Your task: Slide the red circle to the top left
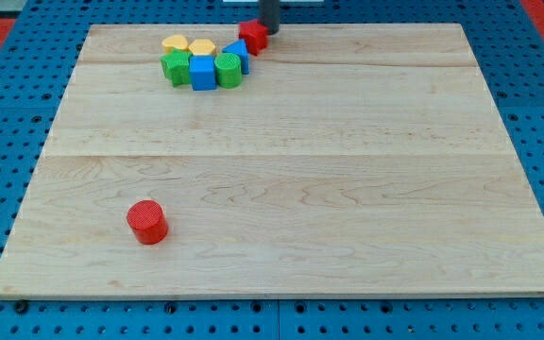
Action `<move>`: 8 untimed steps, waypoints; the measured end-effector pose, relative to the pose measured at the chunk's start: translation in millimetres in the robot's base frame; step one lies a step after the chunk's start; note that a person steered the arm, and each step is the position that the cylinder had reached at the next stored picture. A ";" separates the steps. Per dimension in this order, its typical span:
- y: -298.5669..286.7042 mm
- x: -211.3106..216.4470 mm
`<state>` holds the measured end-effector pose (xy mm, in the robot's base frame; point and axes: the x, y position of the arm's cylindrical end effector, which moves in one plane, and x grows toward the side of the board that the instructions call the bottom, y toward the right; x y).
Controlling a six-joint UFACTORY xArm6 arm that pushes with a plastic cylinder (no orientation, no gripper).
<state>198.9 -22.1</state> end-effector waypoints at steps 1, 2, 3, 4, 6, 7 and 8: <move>-18.8 -0.1; -15.0 0.1; 22.7 14.5; 106.4 115.9; 3.4 355.9; -102.9 372.9; -142.8 325.3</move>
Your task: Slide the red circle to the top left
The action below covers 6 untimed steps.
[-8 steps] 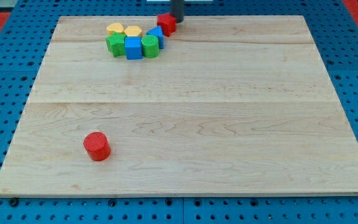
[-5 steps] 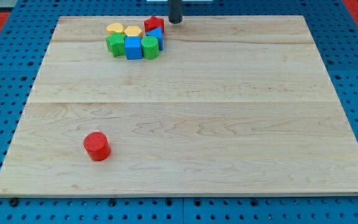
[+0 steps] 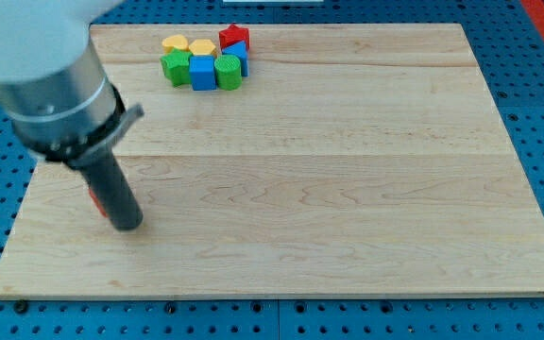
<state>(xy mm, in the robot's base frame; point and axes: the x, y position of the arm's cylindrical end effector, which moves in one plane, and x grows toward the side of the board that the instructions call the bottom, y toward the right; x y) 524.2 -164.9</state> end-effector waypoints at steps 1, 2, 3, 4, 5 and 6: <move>-26.2 -47.3; 6.7 -29.4; -59.3 -22.9; -102.6 -22.2; -96.9 -67.4; -82.3 -57.5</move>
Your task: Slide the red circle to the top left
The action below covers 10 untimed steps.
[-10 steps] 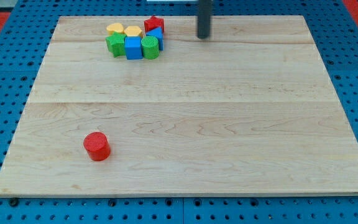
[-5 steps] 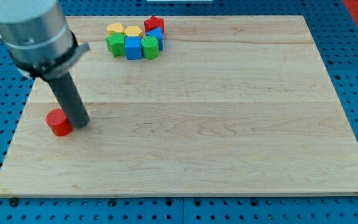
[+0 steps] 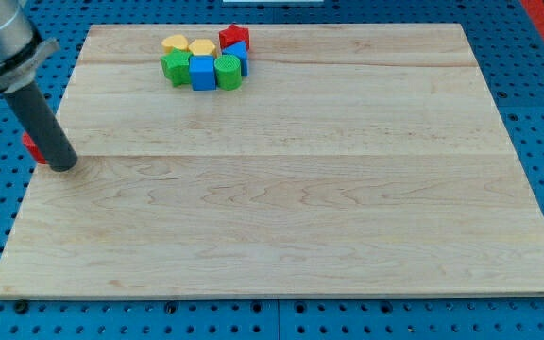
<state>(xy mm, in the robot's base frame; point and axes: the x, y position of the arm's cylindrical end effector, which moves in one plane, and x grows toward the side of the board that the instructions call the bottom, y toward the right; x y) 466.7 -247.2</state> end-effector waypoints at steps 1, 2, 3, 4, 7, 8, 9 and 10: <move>-45.6 41.4; -56.3 12.1; -49.5 -49.9; -20.1 -95.5; 39.5 -86.5; 39.5 -129.7; 39.6 -174.5; 39.6 -216.3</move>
<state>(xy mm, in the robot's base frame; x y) 250.4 -207.6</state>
